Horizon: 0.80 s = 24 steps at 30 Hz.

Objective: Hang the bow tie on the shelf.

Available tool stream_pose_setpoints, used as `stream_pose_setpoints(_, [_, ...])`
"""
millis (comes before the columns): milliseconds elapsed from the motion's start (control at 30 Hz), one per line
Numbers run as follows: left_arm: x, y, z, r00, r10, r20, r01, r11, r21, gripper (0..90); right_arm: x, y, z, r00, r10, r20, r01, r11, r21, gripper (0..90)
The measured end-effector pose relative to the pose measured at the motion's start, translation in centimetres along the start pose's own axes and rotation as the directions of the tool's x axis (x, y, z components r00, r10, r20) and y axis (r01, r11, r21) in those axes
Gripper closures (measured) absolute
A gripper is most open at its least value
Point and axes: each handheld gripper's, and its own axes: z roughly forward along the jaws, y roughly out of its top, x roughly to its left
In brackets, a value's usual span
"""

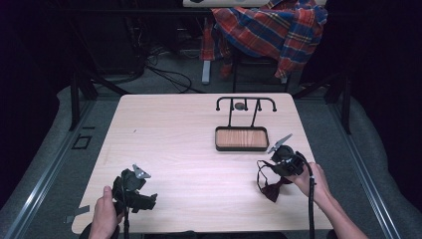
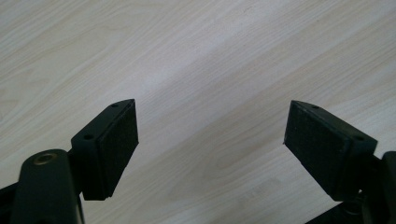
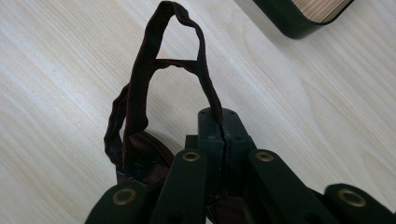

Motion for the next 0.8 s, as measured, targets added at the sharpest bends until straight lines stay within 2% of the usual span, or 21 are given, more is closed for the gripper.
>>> stream_pose_setpoints(100, [0.0,0.0,0.0,1.0000,-0.001,0.000,0.001,1.0000,0.000,17.7,0.0,0.0,0.0,0.9999,0.012,-0.002,-0.012,1.000,-0.011,89.5])
stream_pose_setpoints(133, [0.0,0.0,0.0,1.0000,-0.001,0.000,0.001,1.0000,0.000,17.7,-0.2,0.2,-0.2,1.0000,-0.005,0.006,0.005,1.000,0.019,89.5])
stream_pose_setpoints(167, [0.0,0.0,0.0,1.0000,-0.001,0.000,0.001,1.0000,0.000,17.7,-0.2,0.2,-0.2,1.0000,-0.005,0.006,0.005,1.000,0.019,89.5])
stream_pose_setpoints(233, [0.0,0.0,0.0,1.0000,0.000,0.000,0.000,1.0000,0.000,17.7,-0.4,0.3,-0.3,0.9997,0.023,0.008,-0.023,1.000,0.001,89.5])
stream_pose_setpoints(367, [0.0,0.0,0.0,1.0000,-0.003,0.002,0.003,1.0000,-0.001,17.7,-0.8,0.4,-0.6,0.9990,0.044,0.013,-0.044,0.999,-0.010,89.4])
stream_pose_setpoints(800, [0.0,0.0,0.0,1.0000,-0.002,0.001,0.002,1.0000,-0.001,17.6,-1.9,0.4,-1.3,0.9959,0.078,0.046,-0.076,0.996,-0.036,89.4])
